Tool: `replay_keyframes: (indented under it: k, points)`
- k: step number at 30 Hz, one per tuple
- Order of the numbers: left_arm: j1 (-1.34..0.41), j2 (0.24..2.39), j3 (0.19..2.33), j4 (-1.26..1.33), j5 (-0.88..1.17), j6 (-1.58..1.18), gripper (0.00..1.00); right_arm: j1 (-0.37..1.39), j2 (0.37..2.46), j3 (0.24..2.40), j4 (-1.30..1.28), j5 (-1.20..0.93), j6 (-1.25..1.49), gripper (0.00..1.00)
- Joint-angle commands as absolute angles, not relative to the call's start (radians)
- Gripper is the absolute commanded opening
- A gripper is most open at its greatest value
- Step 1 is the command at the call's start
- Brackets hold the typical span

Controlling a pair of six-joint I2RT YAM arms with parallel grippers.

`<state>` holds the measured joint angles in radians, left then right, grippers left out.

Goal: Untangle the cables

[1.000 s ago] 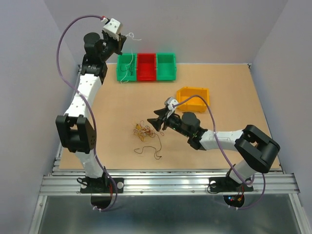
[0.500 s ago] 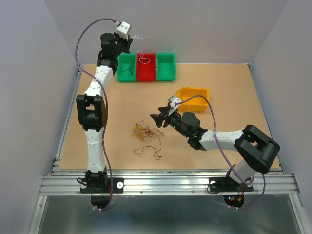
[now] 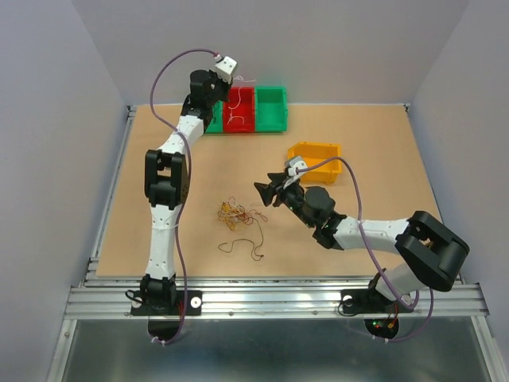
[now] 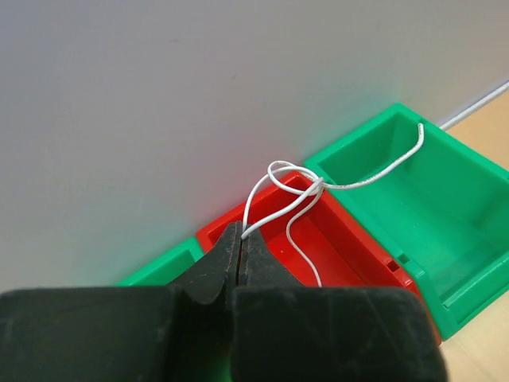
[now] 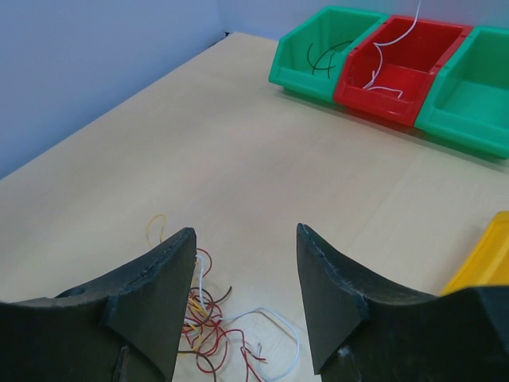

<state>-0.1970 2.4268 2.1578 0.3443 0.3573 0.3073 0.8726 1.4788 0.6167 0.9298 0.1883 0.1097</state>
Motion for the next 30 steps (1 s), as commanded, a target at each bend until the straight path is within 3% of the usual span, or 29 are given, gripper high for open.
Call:
replay_keyframes:
  k: [1,4,6,14,16,17,23,27,30]
  points:
    - [-0.212,2.430,2.190,0.355,0.307,0.344,0.00,0.881,1.443,0.588,0.996,0.225,0.115,0.59]
    - [-0.213,2.444,2.240,0.281,0.287,0.336,0.02,0.882,1.437,0.581,0.996,0.235,0.114,0.59]
    - [-0.215,2.430,2.214,0.265,0.270,0.334,0.15,0.881,1.437,0.578,0.996,0.242,0.115,0.59]
    - [-0.213,2.333,2.089,0.227,0.235,0.270,0.25,0.881,1.419,0.568,0.996,0.238,0.130,0.59]
    - [-0.215,2.332,2.101,0.180,0.262,0.253,0.33,0.881,1.414,0.565,0.996,0.235,0.133,0.59]
    - [-0.215,2.329,2.111,0.155,0.264,0.242,0.44,0.882,1.413,0.566,0.996,0.233,0.136,0.59]
    - [-0.215,2.247,2.068,0.107,0.229,0.247,0.68,0.882,1.411,0.566,0.985,0.222,0.138,0.59]
    - [-0.213,2.119,1.939,0.089,0.222,0.270,0.74,0.881,1.397,0.606,0.899,0.192,0.143,0.59]
    - [-0.213,1.959,1.739,0.049,0.255,0.320,0.80,0.881,1.371,0.687,0.619,0.129,0.161,0.59]
